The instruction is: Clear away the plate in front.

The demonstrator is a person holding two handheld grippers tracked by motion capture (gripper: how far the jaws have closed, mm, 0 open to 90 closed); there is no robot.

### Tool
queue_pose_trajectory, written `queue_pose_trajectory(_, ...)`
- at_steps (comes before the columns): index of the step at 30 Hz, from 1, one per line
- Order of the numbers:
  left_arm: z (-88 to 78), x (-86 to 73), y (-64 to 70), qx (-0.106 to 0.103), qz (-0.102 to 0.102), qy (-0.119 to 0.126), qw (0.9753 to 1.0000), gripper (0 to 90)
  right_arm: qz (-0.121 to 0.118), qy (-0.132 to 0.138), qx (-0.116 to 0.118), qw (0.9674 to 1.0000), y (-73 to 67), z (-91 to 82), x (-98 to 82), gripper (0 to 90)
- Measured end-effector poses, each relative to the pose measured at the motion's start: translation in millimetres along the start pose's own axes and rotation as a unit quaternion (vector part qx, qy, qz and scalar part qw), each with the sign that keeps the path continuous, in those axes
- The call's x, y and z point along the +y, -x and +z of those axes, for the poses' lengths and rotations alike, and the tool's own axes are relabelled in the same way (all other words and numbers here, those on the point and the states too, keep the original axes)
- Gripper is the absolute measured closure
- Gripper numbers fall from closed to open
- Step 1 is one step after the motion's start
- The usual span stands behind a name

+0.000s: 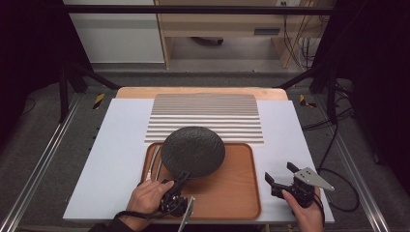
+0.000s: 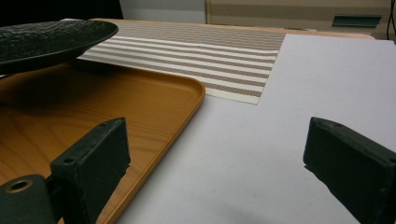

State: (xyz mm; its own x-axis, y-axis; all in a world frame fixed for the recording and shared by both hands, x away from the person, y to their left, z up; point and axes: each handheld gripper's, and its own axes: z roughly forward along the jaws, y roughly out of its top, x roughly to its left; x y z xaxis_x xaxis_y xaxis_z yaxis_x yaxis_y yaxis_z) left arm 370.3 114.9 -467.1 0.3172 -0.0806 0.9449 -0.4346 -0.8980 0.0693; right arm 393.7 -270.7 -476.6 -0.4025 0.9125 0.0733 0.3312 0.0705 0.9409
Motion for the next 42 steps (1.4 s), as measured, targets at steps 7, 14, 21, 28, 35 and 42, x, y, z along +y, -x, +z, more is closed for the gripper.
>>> queue_pose_trajectory(7,-7.2,5.5,2.7,-0.003,0.005,0.009,0.9999,84.1,0.000,0.000,0.000,1.0000,-0.1,0.1,-0.1,7.2)
queue_pose_trajectory(14,-10.9,11.4,7.1,-0.011,0.013,0.018,0.9997,83.9,-0.002,-0.001,0.000,1.0000,-0.6,0.2,-0.1,7.2)
queue_pose_trajectory(21,-17.8,16.0,11.7,-0.020,0.016,0.022,0.9994,83.9,-0.003,-0.001,0.000,1.0000,-0.6,0.3,-0.2,7.2)
queue_pose_trajectory(28,-24.6,19.8,16.3,-0.025,0.021,0.031,0.9990,83.8,-0.002,-0.002,0.000,1.0000,-0.7,0.2,-0.2,7.2)
queue_pose_trajectory(35,-29.5,21.3,21.0,-0.036,0.026,0.031,0.9986,83.5,-0.002,-0.002,0.000,1.0000,-0.8,0.3,-0.2,7.2)
queue_pose_trajectory(42,-32.0,20.4,24.7,-0.044,0.025,0.030,0.9983,83.5,-0.002,-0.003,0.001,1.0000,-0.9,0.4,-0.3,7.2)
